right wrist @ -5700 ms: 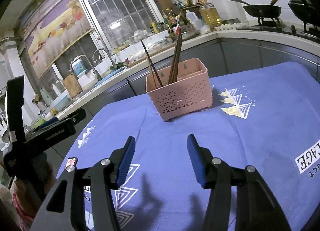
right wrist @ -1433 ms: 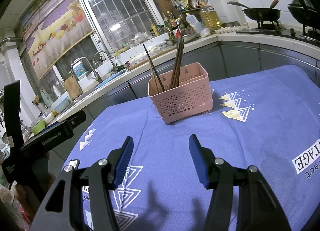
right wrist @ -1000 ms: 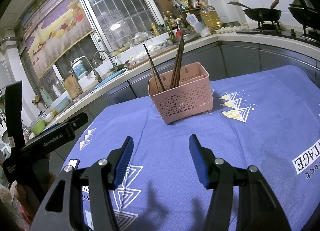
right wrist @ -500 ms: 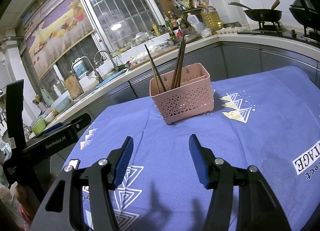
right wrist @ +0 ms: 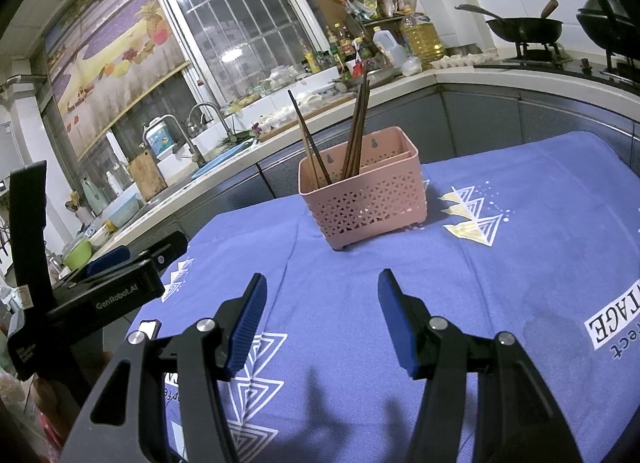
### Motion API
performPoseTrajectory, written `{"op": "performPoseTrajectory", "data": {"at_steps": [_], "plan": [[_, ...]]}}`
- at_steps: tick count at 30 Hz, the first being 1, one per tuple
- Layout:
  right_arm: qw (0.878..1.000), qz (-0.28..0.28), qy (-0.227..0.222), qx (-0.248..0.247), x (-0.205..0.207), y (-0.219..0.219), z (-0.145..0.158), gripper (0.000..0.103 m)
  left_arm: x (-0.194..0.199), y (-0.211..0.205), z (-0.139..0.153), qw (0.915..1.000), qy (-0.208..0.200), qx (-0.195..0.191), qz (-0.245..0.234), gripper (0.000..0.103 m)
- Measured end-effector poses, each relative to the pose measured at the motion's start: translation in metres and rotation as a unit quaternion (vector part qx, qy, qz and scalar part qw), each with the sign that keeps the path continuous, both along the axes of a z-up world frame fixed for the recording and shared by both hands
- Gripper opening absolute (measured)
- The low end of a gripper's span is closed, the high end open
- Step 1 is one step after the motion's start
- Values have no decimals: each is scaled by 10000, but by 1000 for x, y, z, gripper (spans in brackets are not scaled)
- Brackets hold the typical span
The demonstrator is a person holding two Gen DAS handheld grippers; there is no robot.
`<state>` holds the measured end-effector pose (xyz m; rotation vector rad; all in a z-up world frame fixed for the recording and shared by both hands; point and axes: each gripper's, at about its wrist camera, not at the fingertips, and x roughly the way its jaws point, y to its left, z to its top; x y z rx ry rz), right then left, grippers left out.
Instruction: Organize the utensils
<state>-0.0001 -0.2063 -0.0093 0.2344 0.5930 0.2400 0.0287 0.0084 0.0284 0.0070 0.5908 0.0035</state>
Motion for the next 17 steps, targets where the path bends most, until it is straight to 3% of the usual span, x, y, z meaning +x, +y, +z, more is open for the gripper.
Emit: {"op": "performPoseTrajectory", "data": {"at_steps": [17], "plan": [[10000, -5, -1, 2, 1, -2, 0, 59, -2, -8, -2, 9998, 11, 87, -195, 97]]}}
